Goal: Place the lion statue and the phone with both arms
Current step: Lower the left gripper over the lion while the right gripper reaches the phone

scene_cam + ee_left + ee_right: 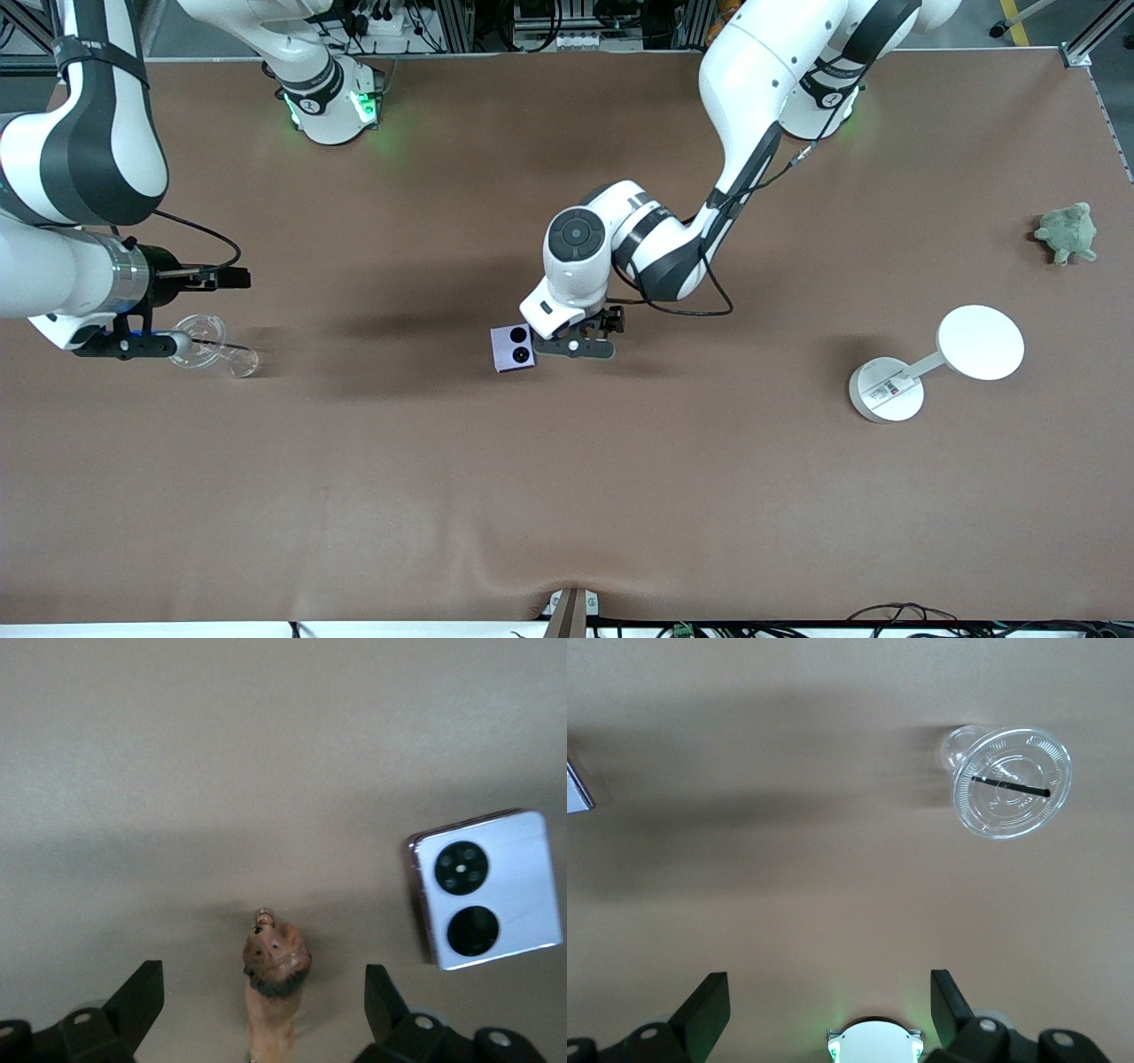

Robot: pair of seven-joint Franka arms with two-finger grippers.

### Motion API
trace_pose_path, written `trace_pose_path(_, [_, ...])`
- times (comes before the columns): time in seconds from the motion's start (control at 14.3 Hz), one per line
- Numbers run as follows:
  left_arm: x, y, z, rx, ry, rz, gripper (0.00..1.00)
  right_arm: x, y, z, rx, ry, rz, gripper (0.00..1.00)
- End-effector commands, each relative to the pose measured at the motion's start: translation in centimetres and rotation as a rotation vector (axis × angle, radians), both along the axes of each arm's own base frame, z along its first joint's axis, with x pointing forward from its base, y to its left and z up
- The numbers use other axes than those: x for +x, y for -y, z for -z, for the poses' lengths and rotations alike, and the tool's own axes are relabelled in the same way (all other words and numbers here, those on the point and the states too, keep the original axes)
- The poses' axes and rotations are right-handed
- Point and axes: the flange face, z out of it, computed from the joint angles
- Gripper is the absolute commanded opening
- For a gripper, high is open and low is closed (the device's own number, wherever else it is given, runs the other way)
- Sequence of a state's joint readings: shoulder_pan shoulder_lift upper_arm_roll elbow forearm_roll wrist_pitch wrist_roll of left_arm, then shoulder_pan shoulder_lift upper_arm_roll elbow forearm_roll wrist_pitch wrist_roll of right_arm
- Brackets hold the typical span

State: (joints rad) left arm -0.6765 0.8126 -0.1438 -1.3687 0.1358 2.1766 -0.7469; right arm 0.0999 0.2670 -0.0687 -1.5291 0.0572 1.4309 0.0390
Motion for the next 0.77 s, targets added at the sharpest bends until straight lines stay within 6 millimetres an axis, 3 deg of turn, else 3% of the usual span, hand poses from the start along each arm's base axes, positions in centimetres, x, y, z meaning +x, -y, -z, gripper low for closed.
trace_pose_path(0.0, [-0.1,0.6,1.3,0.009,0.017,-0.005,1.0,0.2,-0.3,-0.6,0.012,0.027,0.003,1.0])
trace_pose_path(0.07, [-0.2,0.7,1.4,0.008,0.015,-0.005,0.99,0.3,-0.1,-0.3,0.013,0.032,0.007,1.0])
trace_pose_path(0.14, [-0.3,0.8,1.4,0.006,0.013,-0.006,0.9,0.5,-0.3,-0.3,0.016,0.045,0.006,1.0])
trace_pose_path(0.35, [-0.3,0.7,1.4,0.007,0.012,-0.004,0.75,1.0,-2.4,-0.5,0.049,0.088,-0.01,1.0])
trace_pose_path(0.49, [-0.3,0.6,1.5,0.008,0.011,-0.005,0.7,1.6,-4.2,0.6,0.076,0.098,-0.022,1.0])
trace_pose_path(0.7, [-0.2,0.5,1.5,0.009,0.009,-0.009,0.48,2.6,-5.4,2.3,0.086,0.117,-0.027,1.0])
